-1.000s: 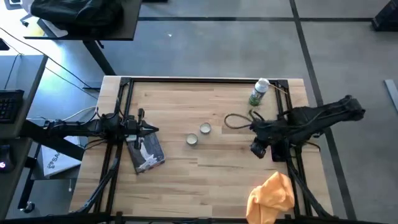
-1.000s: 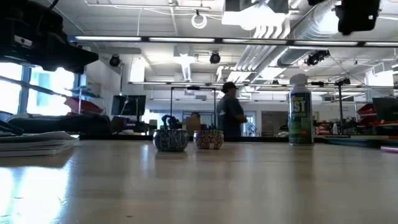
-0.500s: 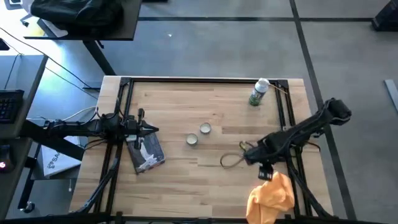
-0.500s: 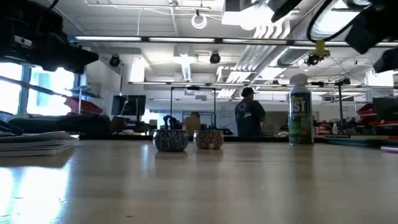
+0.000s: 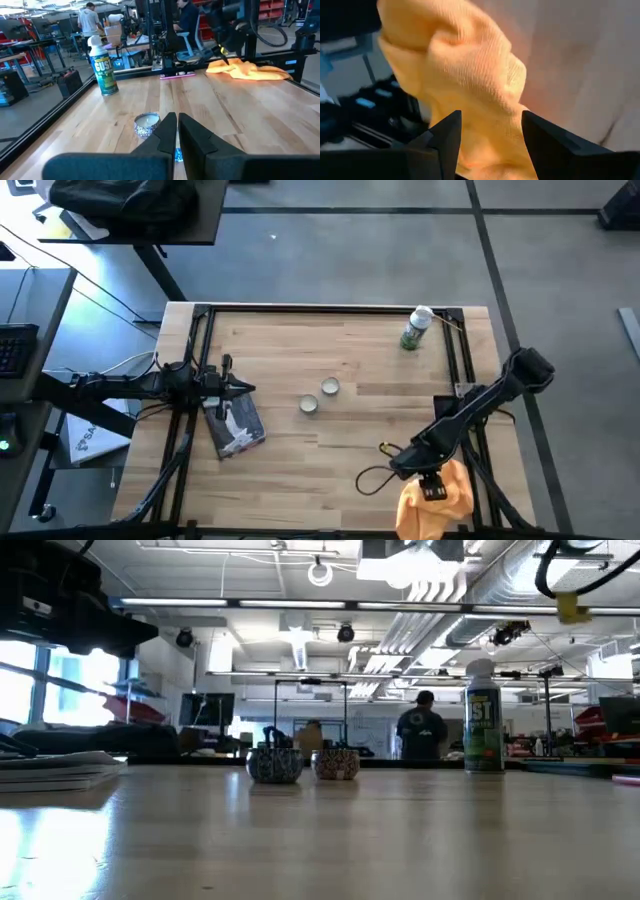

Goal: Apply microfiber cloth
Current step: Spray the cellphone

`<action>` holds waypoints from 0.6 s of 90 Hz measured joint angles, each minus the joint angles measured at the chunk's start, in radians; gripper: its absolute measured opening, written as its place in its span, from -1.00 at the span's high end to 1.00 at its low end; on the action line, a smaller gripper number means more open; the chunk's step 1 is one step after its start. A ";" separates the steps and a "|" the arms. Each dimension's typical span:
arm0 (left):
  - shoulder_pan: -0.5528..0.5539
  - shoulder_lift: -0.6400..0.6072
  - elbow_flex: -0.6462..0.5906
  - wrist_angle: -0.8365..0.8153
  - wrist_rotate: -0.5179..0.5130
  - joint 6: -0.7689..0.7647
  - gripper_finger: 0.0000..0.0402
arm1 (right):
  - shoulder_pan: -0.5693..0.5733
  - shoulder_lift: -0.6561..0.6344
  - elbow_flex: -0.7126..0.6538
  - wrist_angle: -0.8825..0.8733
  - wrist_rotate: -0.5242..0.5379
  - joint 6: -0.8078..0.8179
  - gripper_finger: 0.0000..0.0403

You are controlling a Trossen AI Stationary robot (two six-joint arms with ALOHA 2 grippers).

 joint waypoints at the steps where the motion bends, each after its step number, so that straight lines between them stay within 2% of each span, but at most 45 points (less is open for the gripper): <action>1: 0.000 0.000 0.000 0.000 0.000 0.000 1.00 | 0.000 0.003 0.000 0.001 0.000 -0.004 0.12; 9: 0.000 0.000 0.000 0.000 0.000 0.000 1.00 | 0.001 0.033 0.000 0.020 0.005 -0.042 0.12; 19: 0.000 0.000 0.000 0.000 0.000 0.000 1.00 | 0.001 0.069 0.000 0.029 0.064 -0.030 0.13; 27: 0.000 0.000 0.000 0.000 0.000 0.000 1.00 | 0.003 0.088 0.000 0.034 0.072 -0.022 0.21; 36: 0.000 0.000 0.000 0.000 0.000 0.000 1.00 | 0.006 0.100 0.000 0.051 0.074 -0.015 0.41; 50: 0.000 0.000 0.000 0.000 0.000 0.000 1.00 | 0.006 0.107 0.000 0.083 0.120 -0.018 0.88; 54: 0.000 0.000 0.000 0.000 0.000 0.000 1.00 | 0.005 0.106 0.001 0.086 0.132 -0.023 0.95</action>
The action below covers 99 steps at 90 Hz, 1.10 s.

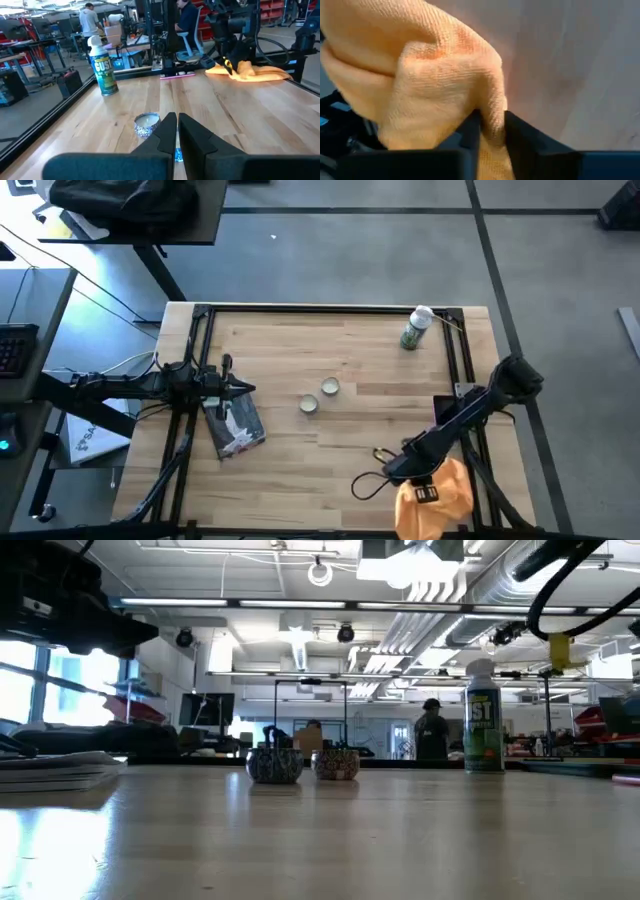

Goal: Apply microfiber cloth
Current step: Spray the cellphone

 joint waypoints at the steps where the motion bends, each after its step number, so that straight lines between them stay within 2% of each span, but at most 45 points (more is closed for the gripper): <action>1: 0.000 0.000 0.000 0.000 0.000 0.000 1.00 | -0.001 0.000 0.000 0.000 0.004 0.001 0.96; 14: 0.000 0.000 0.000 0.000 0.000 0.000 1.00 | -0.022 -0.002 0.028 0.001 0.107 0.016 0.99; 28: 0.000 0.000 0.000 0.002 0.000 0.000 1.00 | -0.074 -0.002 0.145 -0.060 0.241 -0.130 1.00; 37: 0.000 0.000 0.000 0.003 0.000 0.000 1.00 | -0.119 -0.003 0.255 -0.185 0.398 -0.238 1.00; 51: 0.000 0.000 -0.001 0.004 0.000 0.000 1.00 | -0.186 -0.003 0.432 -0.379 0.703 -0.343 1.00; 59: 0.000 0.000 -0.001 0.005 0.000 0.000 1.00 | -0.216 -0.004 0.517 -0.430 0.859 -0.369 1.00; 67: 0.000 0.000 -0.001 0.005 0.000 0.000 1.00 | -0.246 -0.004 0.570 -0.432 0.953 -0.401 1.00; 75: 0.000 0.000 -0.001 0.005 0.000 0.000 1.00 | -0.276 -0.004 0.586 -0.431 0.994 -0.430 1.00; 81: 0.000 0.000 -0.001 0.006 0.000 0.000 1.00 | -0.295 -0.004 0.580 -0.445 0.986 -0.418 1.00; 99: 0.000 0.000 -0.001 0.006 -0.001 0.000 1.00 | -0.305 -0.004 0.502 -0.484 0.769 -0.283 1.00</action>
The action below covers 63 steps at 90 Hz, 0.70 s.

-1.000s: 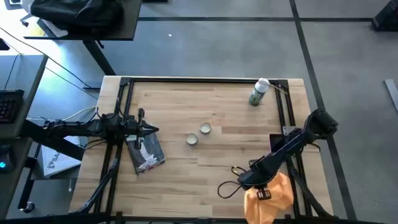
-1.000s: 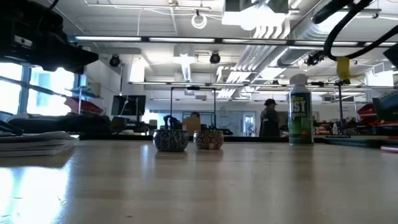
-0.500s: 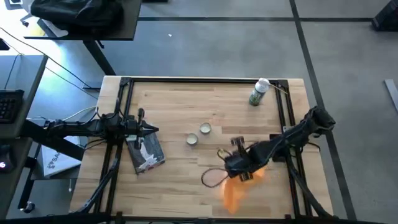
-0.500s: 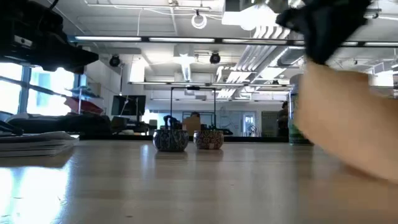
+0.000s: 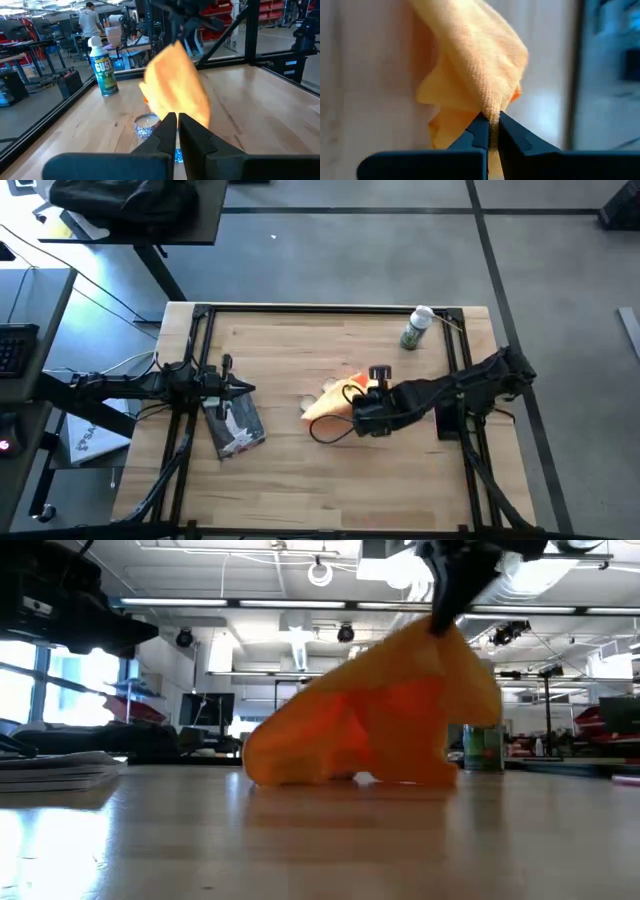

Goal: Apply microfiber cloth
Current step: Spray the cellphone

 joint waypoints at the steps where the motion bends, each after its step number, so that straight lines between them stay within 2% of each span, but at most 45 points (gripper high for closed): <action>1: 0.000 0.000 0.000 0.000 0.000 0.000 1.00 | 0.002 0.000 -0.006 0.001 -0.012 0.003 1.00; 9: 0.000 0.000 0.000 0.000 0.000 0.000 1.00 | 0.020 0.000 -0.061 0.013 -0.078 0.020 1.00; 30: 0.000 0.000 0.000 0.000 0.000 0.000 1.00 | 0.087 0.000 -0.248 0.160 -0.115 -0.091 1.00; 39: 0.000 0.000 0.000 0.000 0.000 0.000 1.00 | 0.107 0.000 -0.330 0.348 -0.161 -0.172 1.00; 47: 0.000 0.000 0.000 0.000 0.000 0.000 1.00 | 0.112 0.000 -0.397 0.589 -0.185 -0.239 1.00; 54: 0.000 0.000 0.000 0.000 0.000 0.000 1.00 | 0.107 0.000 -0.440 0.780 -0.175 -0.263 1.00; 63: 0.000 0.000 0.000 0.000 0.000 0.000 1.00 | 0.101 0.000 -0.468 0.937 -0.124 -0.298 1.00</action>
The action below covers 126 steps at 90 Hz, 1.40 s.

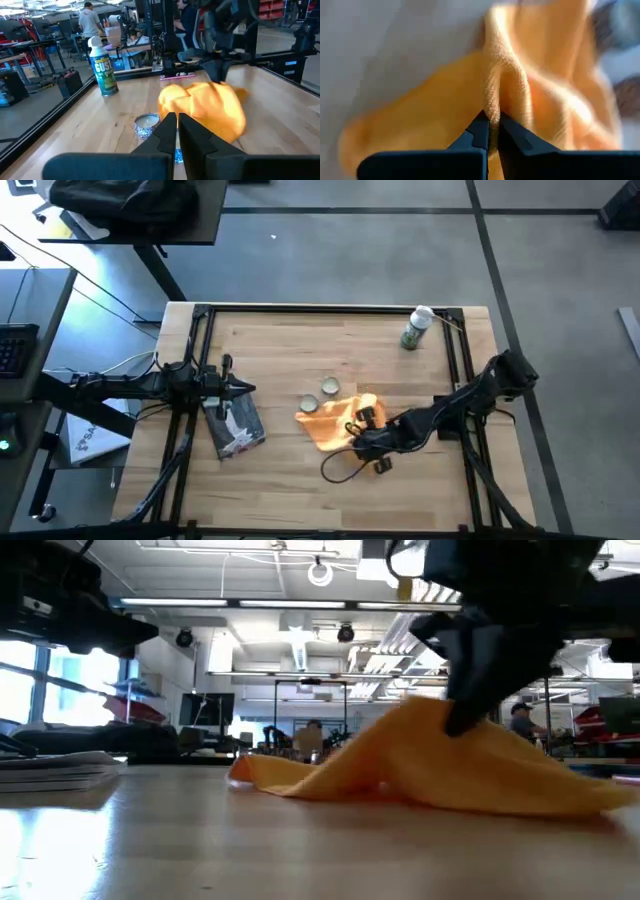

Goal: Apply microfiber cloth
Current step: Spray the cellphone

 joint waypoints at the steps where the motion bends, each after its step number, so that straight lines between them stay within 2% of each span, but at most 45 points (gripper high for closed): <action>1: 0.000 0.000 0.000 0.000 0.000 0.000 1.00 | -0.001 0.000 -0.003 0.015 0.008 -0.003 1.00; 9: 0.000 0.000 0.000 0.000 0.000 0.000 1.00 | 0.000 0.000 -0.010 0.079 0.058 0.003 1.00; 38: 0.000 0.000 0.000 0.000 0.000 0.000 1.00 | -0.001 0.000 -0.010 0.152 0.054 0.087 1.00; 47: 0.000 0.000 0.000 0.018 0.001 -0.010 1.00 | -0.016 0.001 -0.010 0.181 0.098 0.126 1.00; 62: -0.003 0.003 0.000 0.152 0.029 -0.213 1.00 | -0.041 0.001 -0.010 0.228 0.117 0.142 1.00; 75: -0.003 0.004 0.000 0.348 0.028 -0.397 1.00 | -0.056 0.002 -0.021 0.242 0.075 0.142 1.00; 87: -0.003 0.007 0.001 0.439 0.024 -0.369 1.00 | -0.066 0.005 -0.071 0.281 0.061 0.181 1.00; 93: -0.003 0.026 0.001 0.453 -0.020 -0.354 1.00 | -0.071 0.005 -0.102 0.333 0.053 0.203 1.00; 100: -0.004 0.079 0.001 0.474 -0.065 -0.383 1.00 | -0.080 0.005 -0.126 0.370 0.050 0.221 1.00; 110: -0.019 0.216 0.001 0.537 -0.074 -0.419 1.00 | -0.093 0.005 -0.133 0.387 0.030 0.239 1.00; 126: -0.057 0.530 0.001 0.838 -0.085 -0.367 1.00 | -0.118 0.005 -0.133 0.384 -0.057 0.247 0.99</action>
